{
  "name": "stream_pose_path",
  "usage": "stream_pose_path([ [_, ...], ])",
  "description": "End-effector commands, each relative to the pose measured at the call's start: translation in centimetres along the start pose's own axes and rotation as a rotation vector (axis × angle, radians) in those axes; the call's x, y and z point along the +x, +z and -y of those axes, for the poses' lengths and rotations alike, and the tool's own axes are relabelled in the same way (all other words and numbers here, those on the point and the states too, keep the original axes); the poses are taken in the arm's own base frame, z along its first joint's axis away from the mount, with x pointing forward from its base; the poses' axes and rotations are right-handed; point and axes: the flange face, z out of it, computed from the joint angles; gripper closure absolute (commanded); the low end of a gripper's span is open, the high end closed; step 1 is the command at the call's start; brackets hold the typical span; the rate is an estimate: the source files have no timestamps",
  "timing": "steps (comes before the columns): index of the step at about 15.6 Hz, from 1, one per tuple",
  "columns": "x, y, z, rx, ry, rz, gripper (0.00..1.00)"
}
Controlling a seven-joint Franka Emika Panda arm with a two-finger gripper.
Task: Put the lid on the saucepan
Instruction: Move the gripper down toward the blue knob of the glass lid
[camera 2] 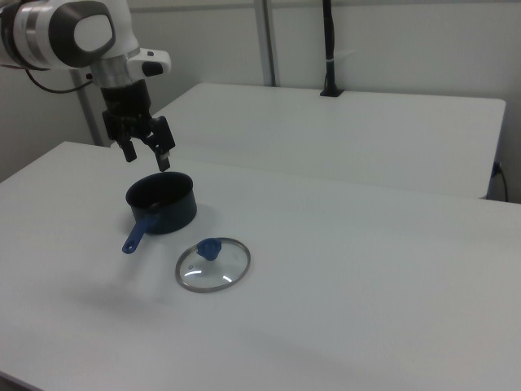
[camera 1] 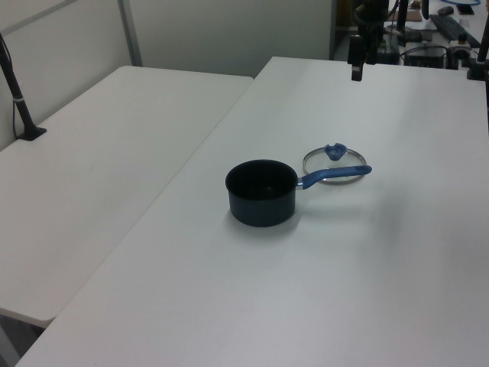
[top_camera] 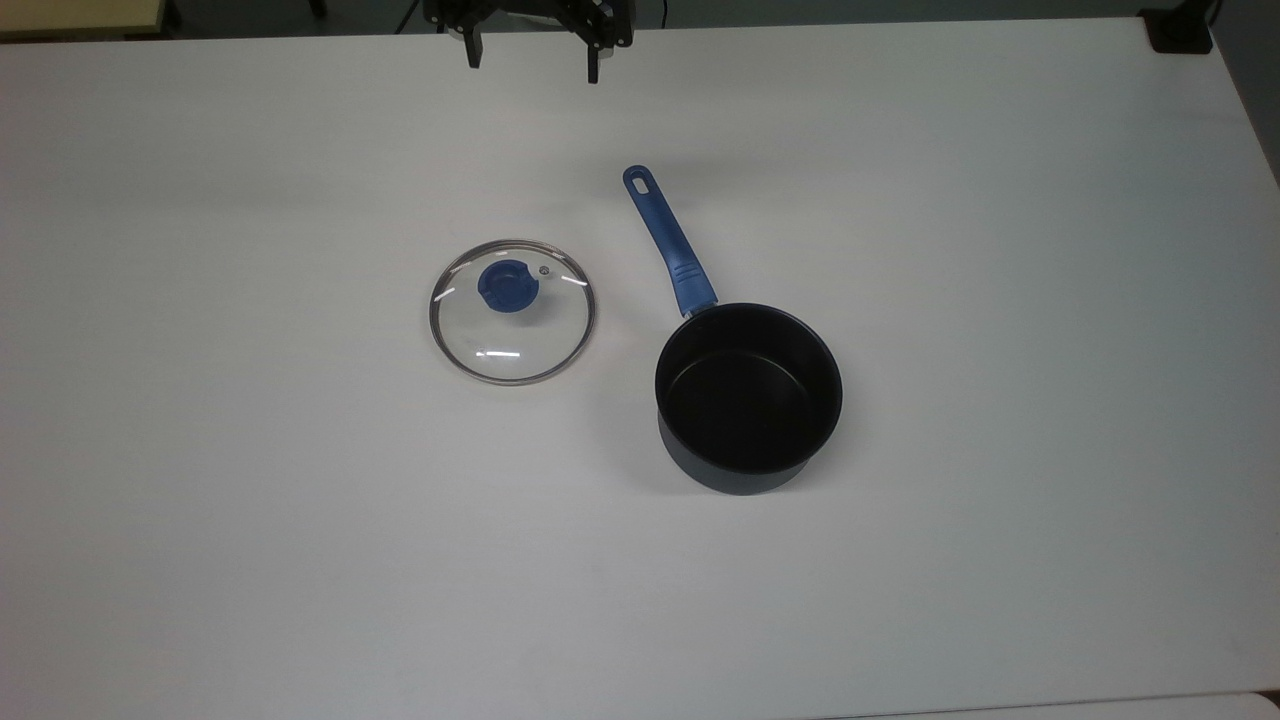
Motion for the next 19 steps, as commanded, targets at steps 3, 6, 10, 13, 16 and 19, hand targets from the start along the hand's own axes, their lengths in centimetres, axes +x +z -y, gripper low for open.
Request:
stream_pose_path([
  [3,-0.5,0.3,0.1,0.007,-0.016,0.025,0.0],
  [6,-0.5,0.3,0.1,0.007,-0.016,0.025,0.0],
  [10,-0.2,0.7,0.3,0.006,-0.03,0.027,0.0],
  [13,-0.2,1.0,0.0,0.005,-0.07,0.03,0.0],
  [16,-0.1,2.2,-2.0,0.008,-0.184,0.053,0.0],
  [19,0.3,4.3,-5.3,0.019,-0.322,0.092,0.0],
])
